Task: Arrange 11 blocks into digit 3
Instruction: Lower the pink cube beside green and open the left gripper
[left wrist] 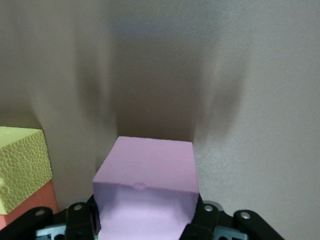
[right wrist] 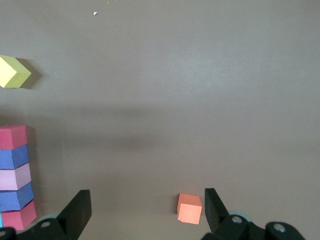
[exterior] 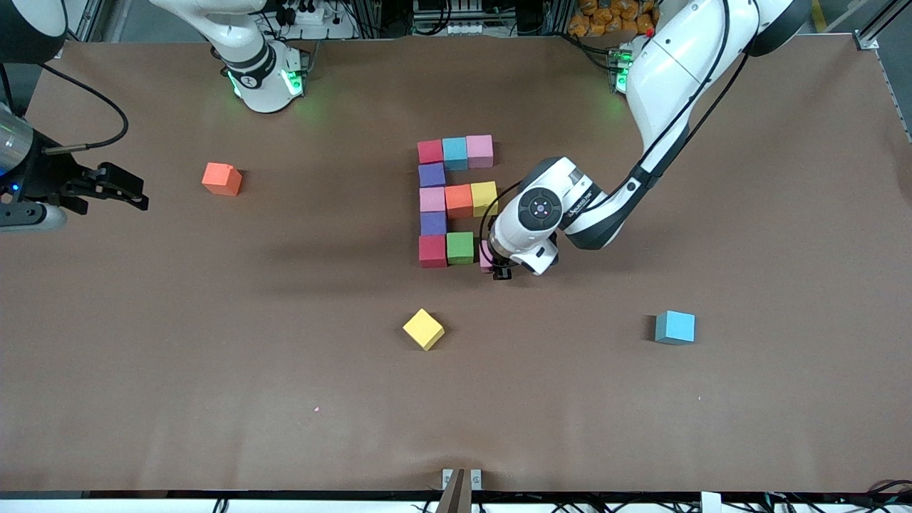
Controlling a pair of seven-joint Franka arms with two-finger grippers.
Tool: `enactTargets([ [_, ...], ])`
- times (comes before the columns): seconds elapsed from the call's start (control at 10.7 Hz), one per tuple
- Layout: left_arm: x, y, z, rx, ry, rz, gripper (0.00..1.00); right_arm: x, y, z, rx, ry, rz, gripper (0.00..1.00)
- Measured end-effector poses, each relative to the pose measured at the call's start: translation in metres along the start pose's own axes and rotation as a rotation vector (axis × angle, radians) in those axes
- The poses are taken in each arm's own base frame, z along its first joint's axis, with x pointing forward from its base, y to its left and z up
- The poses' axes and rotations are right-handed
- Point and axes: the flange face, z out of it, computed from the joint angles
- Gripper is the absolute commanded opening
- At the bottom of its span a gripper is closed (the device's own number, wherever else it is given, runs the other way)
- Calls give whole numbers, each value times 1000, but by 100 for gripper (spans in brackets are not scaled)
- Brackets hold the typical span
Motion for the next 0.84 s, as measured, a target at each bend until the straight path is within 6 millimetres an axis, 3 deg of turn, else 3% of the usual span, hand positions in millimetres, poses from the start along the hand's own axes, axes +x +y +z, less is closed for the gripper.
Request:
enactTargets([
  [0.65,-7,-11,7,-6,-14,-20,26,0,0,0,0,0,0,100],
  [0.75,-8,-12,9,-3,-12,-18,35,0,0,0,0,0,0,100],
  [0.84,-8,-14,11,-4,-10,-11,53,0,0,0,0,0,0,100],
])
